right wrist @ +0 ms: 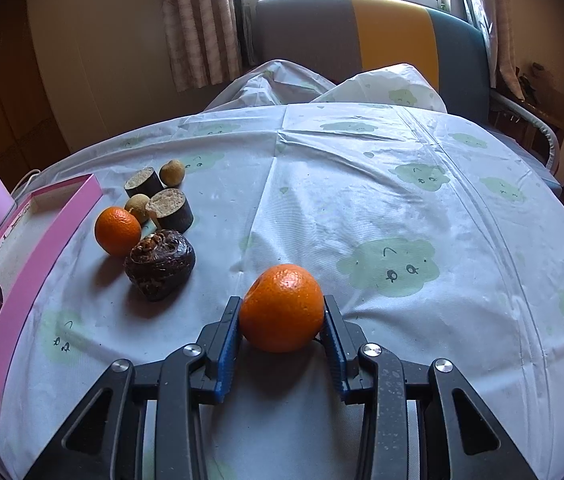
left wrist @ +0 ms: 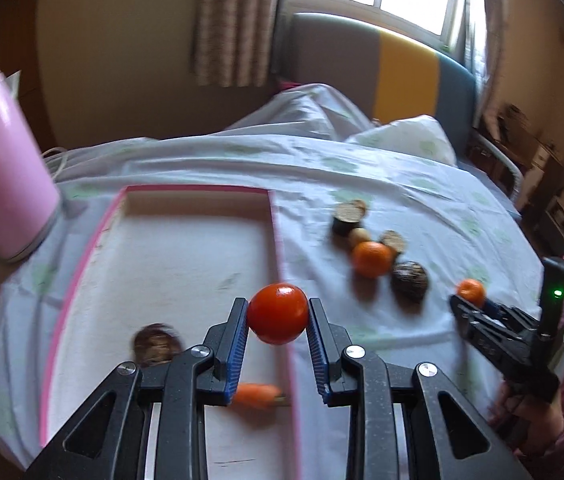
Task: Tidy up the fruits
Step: 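Lower the tomato into the tray with the left tool and release it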
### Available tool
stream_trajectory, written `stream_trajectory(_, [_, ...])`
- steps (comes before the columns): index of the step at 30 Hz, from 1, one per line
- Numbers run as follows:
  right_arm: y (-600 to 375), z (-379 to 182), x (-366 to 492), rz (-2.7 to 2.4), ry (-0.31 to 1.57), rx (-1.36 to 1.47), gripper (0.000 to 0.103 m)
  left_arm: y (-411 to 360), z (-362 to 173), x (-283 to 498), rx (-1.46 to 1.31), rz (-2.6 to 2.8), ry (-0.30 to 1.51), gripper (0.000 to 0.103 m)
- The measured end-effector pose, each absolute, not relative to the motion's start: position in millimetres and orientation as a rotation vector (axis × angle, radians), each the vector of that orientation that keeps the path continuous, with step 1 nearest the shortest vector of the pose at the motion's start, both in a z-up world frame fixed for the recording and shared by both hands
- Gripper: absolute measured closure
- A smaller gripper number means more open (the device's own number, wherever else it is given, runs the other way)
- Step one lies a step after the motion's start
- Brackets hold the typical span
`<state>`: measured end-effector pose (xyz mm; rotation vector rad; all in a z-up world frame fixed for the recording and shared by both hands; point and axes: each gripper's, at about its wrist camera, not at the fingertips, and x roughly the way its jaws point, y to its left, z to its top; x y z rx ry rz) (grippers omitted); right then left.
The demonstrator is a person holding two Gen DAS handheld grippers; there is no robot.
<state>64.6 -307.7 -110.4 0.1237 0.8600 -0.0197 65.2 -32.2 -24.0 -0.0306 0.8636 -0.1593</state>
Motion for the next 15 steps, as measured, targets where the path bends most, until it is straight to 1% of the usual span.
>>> stream_trajectory(7, [-302.3,-109.6,65.1,-0.036,0.868,0.085,0.064,14.8,-28.4,60.0,-0.051,-0.029,0.844,0.074])
stream_trajectory(15, [-297.4,-109.5,66.2,-0.054,0.877,0.042,0.064,47.8,-38.1,56.5,-0.089,0.068,0.860,0.073])
